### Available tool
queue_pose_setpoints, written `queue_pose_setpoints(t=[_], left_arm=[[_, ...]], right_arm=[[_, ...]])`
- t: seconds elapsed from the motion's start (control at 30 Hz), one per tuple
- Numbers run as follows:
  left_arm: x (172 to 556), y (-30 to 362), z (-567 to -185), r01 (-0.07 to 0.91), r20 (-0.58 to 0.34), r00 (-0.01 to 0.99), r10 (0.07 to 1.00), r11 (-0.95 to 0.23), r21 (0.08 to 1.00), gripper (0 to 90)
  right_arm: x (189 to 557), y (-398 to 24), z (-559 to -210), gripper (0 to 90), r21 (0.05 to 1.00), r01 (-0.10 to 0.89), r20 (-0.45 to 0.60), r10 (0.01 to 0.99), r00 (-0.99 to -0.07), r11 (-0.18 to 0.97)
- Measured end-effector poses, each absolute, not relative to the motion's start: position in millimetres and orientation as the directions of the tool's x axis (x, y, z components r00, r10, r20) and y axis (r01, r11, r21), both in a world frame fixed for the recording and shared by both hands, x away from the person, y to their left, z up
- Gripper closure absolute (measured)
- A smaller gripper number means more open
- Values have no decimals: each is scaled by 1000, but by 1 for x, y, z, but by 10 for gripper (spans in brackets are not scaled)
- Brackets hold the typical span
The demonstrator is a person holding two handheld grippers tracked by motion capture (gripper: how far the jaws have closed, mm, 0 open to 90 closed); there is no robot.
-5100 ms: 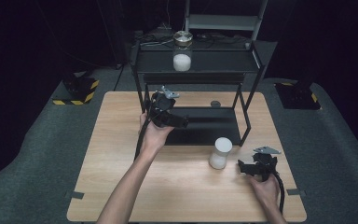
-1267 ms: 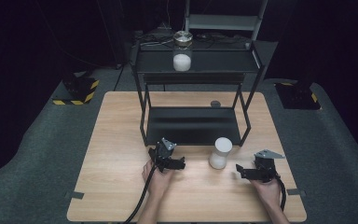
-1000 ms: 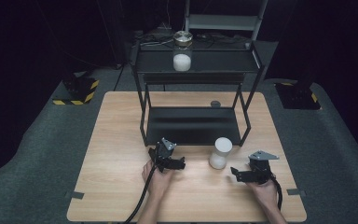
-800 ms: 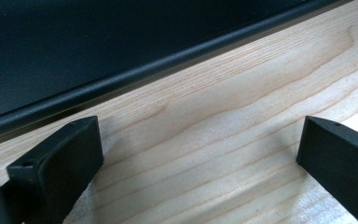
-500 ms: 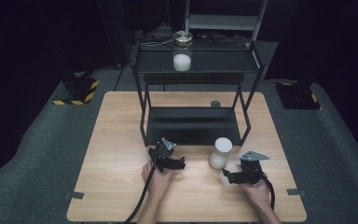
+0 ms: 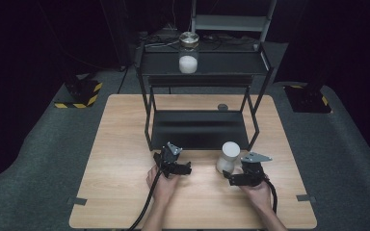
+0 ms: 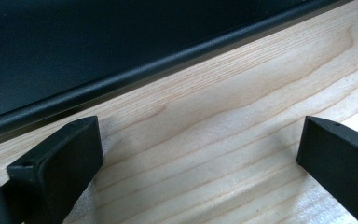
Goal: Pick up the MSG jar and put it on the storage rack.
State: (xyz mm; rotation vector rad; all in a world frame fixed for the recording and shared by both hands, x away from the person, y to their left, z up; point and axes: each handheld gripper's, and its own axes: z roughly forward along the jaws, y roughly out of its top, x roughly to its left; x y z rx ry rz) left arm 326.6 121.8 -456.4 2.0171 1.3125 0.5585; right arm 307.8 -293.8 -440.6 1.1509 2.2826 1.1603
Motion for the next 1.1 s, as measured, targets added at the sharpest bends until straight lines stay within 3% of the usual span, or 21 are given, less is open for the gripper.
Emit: queue_pose_setpoints(t=[1.1], left_arm=[[327,122,-457,633,-2,405,914,-278,722,2]], right_arm=[[318,-276,-434,207,851,453,79,788,-611,266]])
